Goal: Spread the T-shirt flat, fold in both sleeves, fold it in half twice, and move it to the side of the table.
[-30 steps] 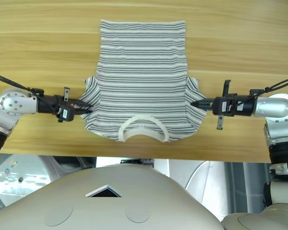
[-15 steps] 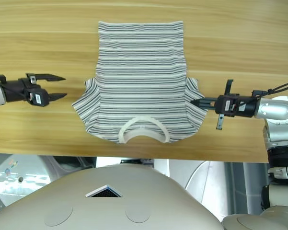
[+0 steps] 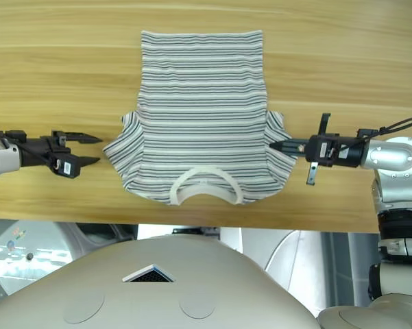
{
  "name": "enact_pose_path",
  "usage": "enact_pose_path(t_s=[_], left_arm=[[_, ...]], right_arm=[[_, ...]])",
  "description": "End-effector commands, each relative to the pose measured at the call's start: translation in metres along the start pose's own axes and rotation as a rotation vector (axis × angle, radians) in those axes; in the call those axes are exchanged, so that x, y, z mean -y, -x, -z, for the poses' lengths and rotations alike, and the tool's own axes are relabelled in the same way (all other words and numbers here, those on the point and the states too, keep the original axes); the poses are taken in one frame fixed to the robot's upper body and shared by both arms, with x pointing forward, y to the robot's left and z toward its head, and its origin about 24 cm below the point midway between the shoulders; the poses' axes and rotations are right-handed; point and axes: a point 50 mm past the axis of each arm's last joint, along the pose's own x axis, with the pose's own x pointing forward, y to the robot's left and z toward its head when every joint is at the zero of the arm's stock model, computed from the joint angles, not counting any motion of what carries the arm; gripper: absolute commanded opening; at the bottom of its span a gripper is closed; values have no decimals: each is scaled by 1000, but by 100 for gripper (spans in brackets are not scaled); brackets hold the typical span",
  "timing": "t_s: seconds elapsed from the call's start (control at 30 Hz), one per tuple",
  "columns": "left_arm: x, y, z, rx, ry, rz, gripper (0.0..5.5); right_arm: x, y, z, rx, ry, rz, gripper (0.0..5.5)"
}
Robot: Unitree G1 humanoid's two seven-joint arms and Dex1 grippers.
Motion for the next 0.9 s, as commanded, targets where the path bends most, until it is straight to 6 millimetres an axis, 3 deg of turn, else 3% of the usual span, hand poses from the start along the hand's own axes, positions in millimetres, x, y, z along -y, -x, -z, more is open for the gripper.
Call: enact_pose_path(t_s=[0.03, 0.4, 0.9], left_arm=[[-1, -5, 1, -14, -13, 13, 181], [5, -20, -4, 32, -6, -2, 2], [-6, -15, 3, 9, -11, -55, 2]], right_arm=[[7, -3, -3, 20, 12, 19, 0], [6, -9, -3, 32, 14, 10, 0], [4, -10, -1, 38, 4, 15, 0]])
